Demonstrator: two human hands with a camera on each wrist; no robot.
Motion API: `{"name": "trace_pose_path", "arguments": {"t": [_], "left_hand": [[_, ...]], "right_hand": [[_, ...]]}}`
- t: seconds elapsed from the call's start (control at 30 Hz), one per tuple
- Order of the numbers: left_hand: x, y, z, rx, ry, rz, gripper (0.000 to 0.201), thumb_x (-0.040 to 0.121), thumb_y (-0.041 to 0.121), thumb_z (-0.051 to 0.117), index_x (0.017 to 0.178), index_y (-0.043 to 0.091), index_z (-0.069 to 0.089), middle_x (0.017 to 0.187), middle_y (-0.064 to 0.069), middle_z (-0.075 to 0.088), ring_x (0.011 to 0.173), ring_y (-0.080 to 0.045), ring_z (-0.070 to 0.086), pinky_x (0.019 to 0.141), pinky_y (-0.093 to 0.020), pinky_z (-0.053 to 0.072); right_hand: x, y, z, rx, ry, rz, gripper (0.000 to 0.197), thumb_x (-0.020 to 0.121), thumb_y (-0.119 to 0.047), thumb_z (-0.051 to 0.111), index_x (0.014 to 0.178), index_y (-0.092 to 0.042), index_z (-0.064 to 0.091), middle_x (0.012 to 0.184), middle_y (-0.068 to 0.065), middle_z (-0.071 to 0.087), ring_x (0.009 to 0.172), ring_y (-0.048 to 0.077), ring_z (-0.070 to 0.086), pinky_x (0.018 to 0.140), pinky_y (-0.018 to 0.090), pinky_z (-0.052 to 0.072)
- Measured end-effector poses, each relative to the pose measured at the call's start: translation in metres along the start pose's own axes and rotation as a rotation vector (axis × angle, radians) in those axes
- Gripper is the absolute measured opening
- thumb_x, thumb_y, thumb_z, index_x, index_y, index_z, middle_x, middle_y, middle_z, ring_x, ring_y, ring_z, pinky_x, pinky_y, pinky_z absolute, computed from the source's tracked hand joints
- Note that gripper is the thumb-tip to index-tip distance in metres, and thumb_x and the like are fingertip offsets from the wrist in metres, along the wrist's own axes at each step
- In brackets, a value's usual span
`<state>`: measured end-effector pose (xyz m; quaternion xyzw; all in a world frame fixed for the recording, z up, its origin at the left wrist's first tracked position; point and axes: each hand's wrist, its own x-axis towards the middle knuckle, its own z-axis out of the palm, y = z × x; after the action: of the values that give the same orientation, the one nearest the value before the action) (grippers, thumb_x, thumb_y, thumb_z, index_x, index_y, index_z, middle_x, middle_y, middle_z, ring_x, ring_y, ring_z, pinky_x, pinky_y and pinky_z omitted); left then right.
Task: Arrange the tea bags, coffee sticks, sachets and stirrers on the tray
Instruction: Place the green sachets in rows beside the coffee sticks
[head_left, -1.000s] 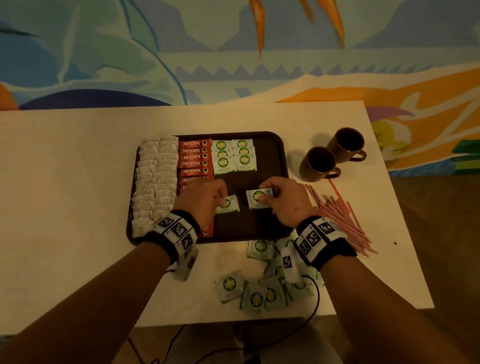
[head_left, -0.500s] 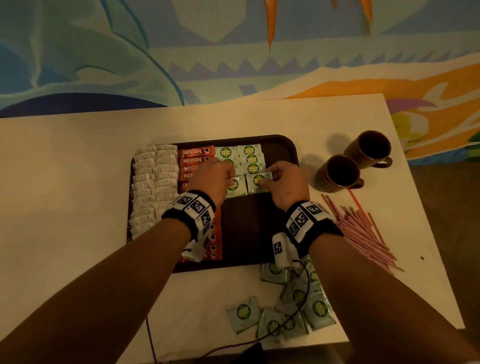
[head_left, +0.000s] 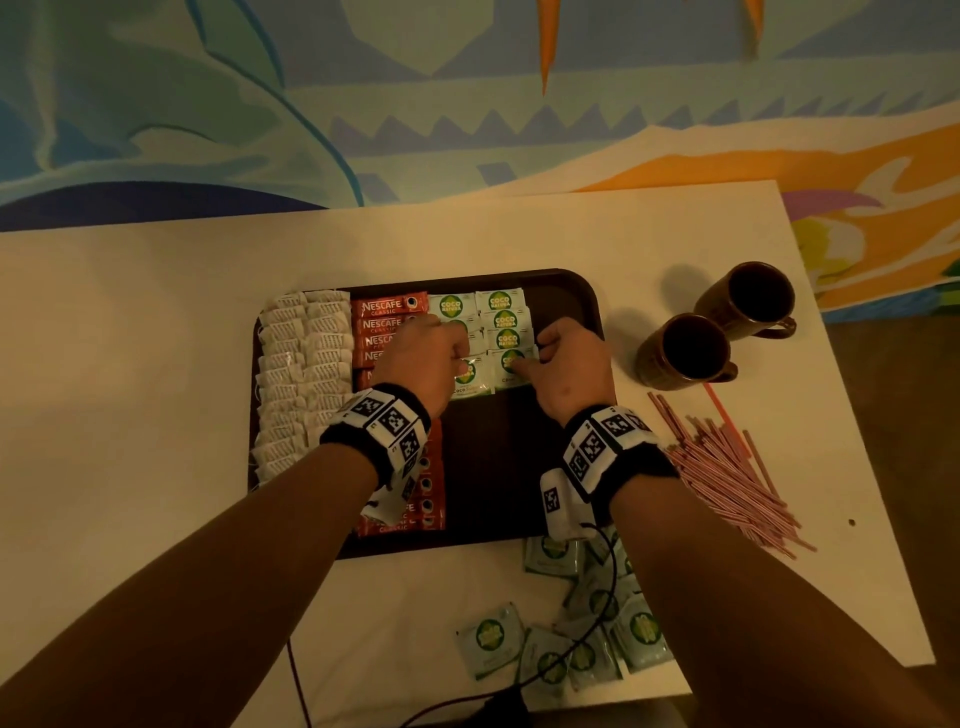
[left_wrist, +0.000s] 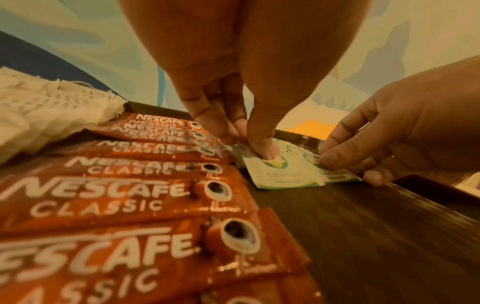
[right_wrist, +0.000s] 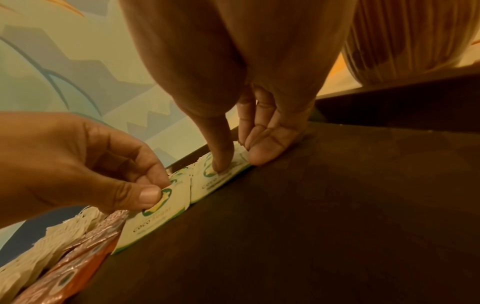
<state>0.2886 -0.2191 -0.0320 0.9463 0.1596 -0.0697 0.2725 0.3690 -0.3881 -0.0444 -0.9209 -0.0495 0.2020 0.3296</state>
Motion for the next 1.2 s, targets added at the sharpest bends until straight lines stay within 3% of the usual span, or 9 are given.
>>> {"name": "trace_pose_path", "arguments": {"t": [0.3, 0.5, 0.63, 0.77, 0.93, 1.1, 1.2], "left_hand": [[-0.003, 0.004, -0.004, -0.039, 0.048, -0.018, 0.009, 0.091, 0.007, 0.071, 0.099, 0.010, 0.074, 0.099, -0.008, 0.061, 0.095, -0.025, 0.060, 0.080, -0.040, 0.054], [-0.024, 0.000, -0.030, -0.052, 0.188, -0.068, 0.012, 0.093, 0.007, 0.066, 0.096, 0.018, 0.069, 0.099, 0.002, 0.061, 0.089, -0.012, 0.057, 0.074, -0.019, 0.039], [-0.058, -0.005, -0.035, -0.056, 0.179, -0.110, 0.012, 0.092, 0.010, 0.069, 0.094, 0.021, 0.068, 0.101, 0.003, 0.063, 0.084, -0.006, 0.056, 0.066, -0.010, 0.034], [-0.096, 0.006, -0.021, -0.072, 0.079, -0.036, 0.011, 0.089, 0.011, 0.073, 0.095, 0.020, 0.071, 0.098, 0.004, 0.065, 0.085, -0.008, 0.059, 0.073, -0.017, 0.039], [-0.141, 0.032, 0.008, -0.095, -0.126, 0.013, 0.010, 0.087, 0.012, 0.077, 0.091, 0.019, 0.072, 0.092, 0.003, 0.064, 0.083, -0.012, 0.062, 0.077, -0.030, 0.050], [-0.174, 0.050, 0.032, 0.062, -0.371, 0.009, 0.011, 0.086, 0.031, 0.078, 0.091, 0.027, 0.069, 0.095, 0.008, 0.061, 0.088, -0.013, 0.060, 0.079, -0.034, 0.054], [-0.195, 0.052, 0.048, 0.128, -0.461, -0.022, 0.019, 0.084, 0.040, 0.077, 0.092, 0.027, 0.066, 0.099, 0.007, 0.062, 0.089, -0.013, 0.060, 0.080, -0.035, 0.055]], "right_hand": [[-0.009, -0.002, -0.009, -0.012, 0.006, 0.001, 0.045, 0.081, -0.039, 0.085, 0.113, -0.016, 0.063, 0.101, 0.001, 0.064, 0.091, 0.018, 0.063, 0.077, 0.034, 0.054], [-0.032, 0.010, -0.040, 0.025, 0.008, 0.001, 0.031, 0.087, -0.030, 0.081, 0.113, -0.020, 0.068, 0.099, -0.004, 0.068, 0.093, 0.012, 0.066, 0.081, 0.029, 0.055], [-0.058, 0.027, -0.060, 0.048, -0.011, 0.009, 0.024, 0.086, -0.030, 0.081, 0.106, -0.023, 0.071, 0.094, -0.006, 0.069, 0.090, 0.011, 0.066, 0.074, 0.028, 0.055], [-0.088, 0.045, -0.074, -0.013, -0.057, -0.019, 0.014, 0.084, -0.026, 0.084, 0.092, -0.024, 0.072, 0.083, -0.008, 0.067, 0.079, 0.005, 0.064, 0.061, 0.020, 0.044], [-0.126, 0.061, -0.070, -0.193, -0.272, -0.074, 0.015, 0.081, -0.033, 0.085, 0.080, -0.027, 0.072, 0.082, -0.008, 0.069, 0.078, 0.010, 0.066, 0.061, 0.024, 0.048], [-0.157, 0.072, -0.054, -0.310, -0.369, -0.134, 0.008, 0.083, -0.033, 0.082, 0.082, -0.026, 0.079, 0.082, -0.006, 0.073, 0.080, 0.013, 0.068, 0.069, 0.029, 0.056], [-0.173, 0.079, -0.046, -0.404, -0.409, -0.186, 0.015, 0.088, -0.036, 0.075, 0.100, -0.029, 0.081, 0.098, -0.002, 0.077, 0.086, 0.020, 0.071, 0.079, 0.036, 0.061]]}}
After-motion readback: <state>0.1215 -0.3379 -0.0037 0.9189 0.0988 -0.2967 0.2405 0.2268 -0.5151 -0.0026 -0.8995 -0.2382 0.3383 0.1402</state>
